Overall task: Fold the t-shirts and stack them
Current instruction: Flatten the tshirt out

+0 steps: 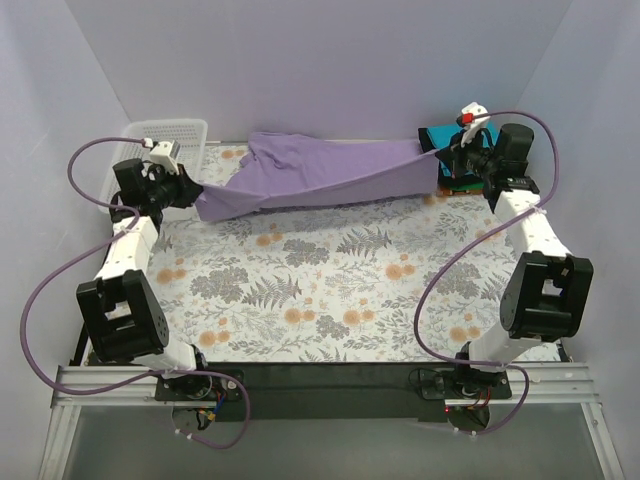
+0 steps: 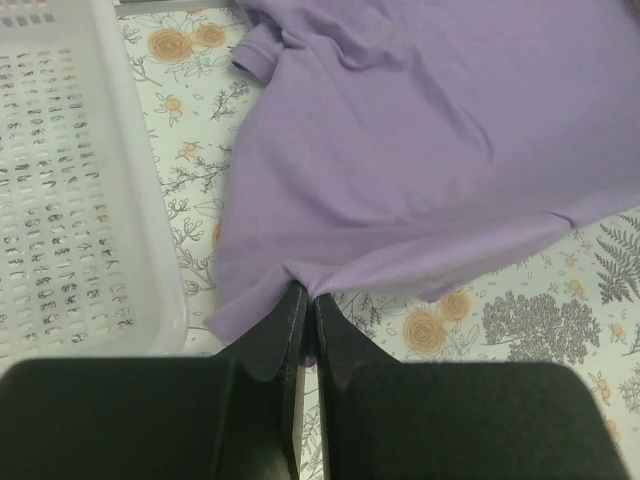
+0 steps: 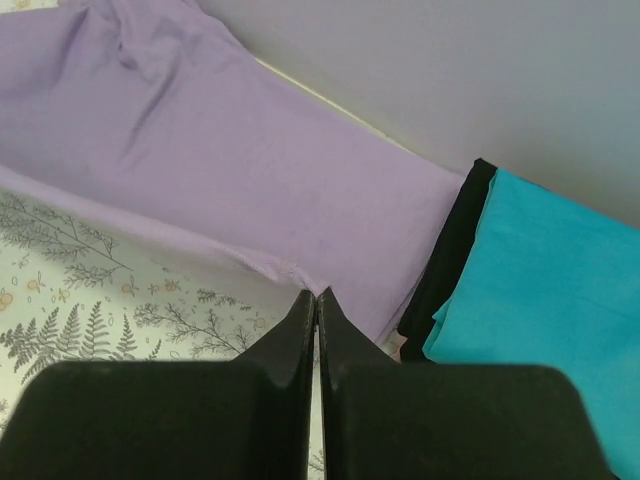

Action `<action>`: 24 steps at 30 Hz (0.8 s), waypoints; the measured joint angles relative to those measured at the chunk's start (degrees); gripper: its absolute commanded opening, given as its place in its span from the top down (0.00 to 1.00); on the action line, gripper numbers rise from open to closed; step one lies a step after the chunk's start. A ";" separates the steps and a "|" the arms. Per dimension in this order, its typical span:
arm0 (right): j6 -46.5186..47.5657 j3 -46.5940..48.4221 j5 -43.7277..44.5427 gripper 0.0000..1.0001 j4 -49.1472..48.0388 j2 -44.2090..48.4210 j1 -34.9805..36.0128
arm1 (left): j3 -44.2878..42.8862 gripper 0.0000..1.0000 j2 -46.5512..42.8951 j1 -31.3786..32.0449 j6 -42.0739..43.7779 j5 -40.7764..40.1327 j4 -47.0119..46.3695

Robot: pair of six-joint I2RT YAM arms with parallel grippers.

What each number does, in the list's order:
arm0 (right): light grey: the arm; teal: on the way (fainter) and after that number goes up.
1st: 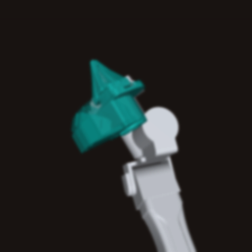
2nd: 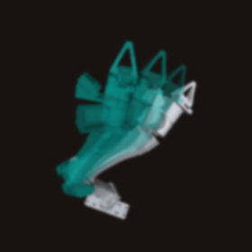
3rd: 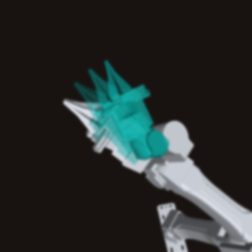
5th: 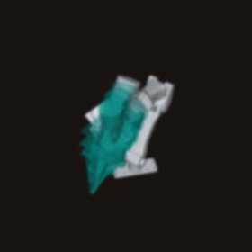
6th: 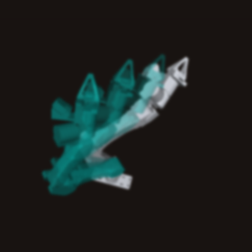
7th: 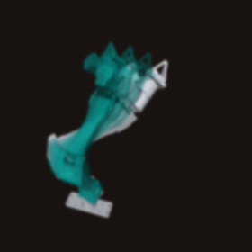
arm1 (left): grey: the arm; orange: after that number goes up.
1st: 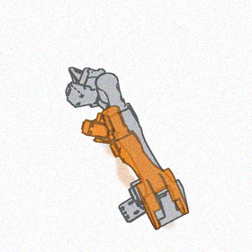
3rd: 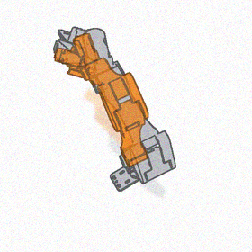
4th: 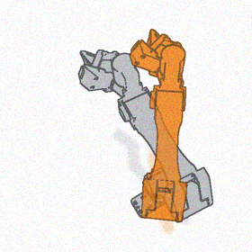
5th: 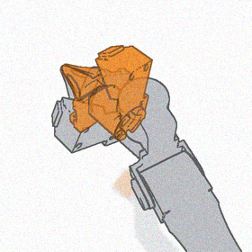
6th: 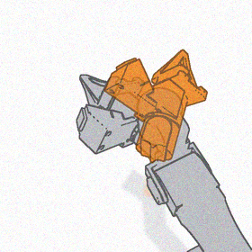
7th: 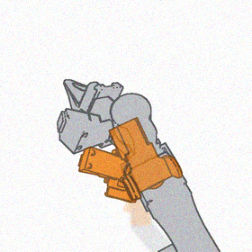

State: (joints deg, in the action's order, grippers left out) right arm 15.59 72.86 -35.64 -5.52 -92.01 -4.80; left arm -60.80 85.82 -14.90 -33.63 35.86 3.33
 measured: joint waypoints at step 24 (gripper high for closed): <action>52.85 -22.73 6.99 0.30 52.30 34.18 -0.11 | 5.75 0.78 -27.91 0.00 54.53 1.22 68.65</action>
State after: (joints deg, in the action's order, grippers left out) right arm 68.45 50.13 -28.64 46.78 -57.82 -4.91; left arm -55.05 57.91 -14.90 20.91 37.08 71.99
